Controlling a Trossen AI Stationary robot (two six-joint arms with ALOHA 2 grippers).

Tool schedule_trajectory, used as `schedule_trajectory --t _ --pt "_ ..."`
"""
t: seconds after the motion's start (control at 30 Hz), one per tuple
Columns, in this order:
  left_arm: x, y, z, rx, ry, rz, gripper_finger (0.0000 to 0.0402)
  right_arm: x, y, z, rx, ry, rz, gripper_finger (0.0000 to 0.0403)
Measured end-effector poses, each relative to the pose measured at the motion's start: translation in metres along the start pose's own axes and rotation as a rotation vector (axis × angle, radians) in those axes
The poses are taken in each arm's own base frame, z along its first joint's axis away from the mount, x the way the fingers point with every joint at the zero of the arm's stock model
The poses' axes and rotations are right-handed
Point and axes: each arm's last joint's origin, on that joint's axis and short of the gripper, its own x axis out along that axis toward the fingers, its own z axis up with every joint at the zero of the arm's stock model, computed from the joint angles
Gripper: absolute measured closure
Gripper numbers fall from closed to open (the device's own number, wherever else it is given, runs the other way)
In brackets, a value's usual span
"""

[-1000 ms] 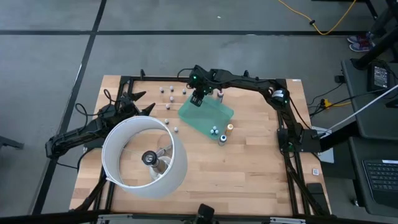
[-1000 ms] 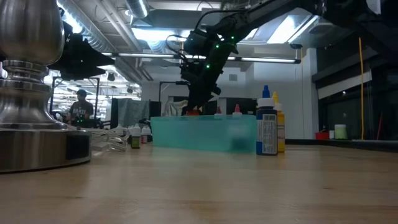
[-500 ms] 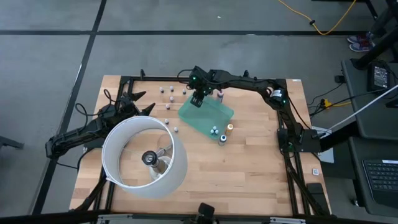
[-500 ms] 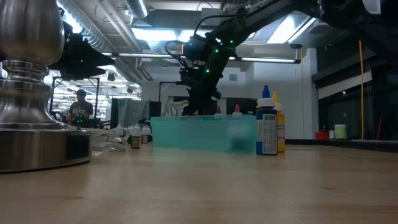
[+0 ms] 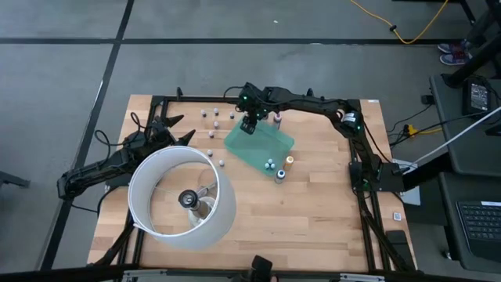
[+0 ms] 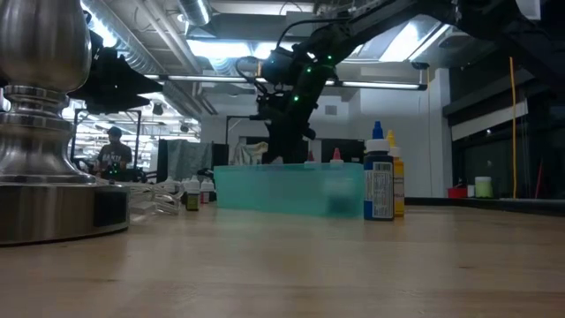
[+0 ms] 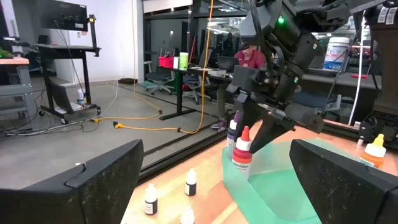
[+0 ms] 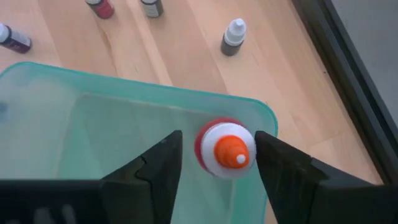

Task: Pick & Place food coloring
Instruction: Put the large orange food coloring bottle into the green bin, then put the large yellow food coloring bottle into the green bin

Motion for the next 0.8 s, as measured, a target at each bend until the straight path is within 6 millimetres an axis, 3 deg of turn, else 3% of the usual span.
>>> schedule_trajectory --t 0.53,0.8 --pt "0.000 0.000 0.000 0.000 0.000 0.000 0.0002 -0.050 0.000 0.025 0.005 -0.044 0.018 0.0148" --pt "0.000 0.000 0.000 0.000 0.000 0.000 0.0002 -0.105 0.015 0.015 -0.027 -0.128 0.038 0.0122"
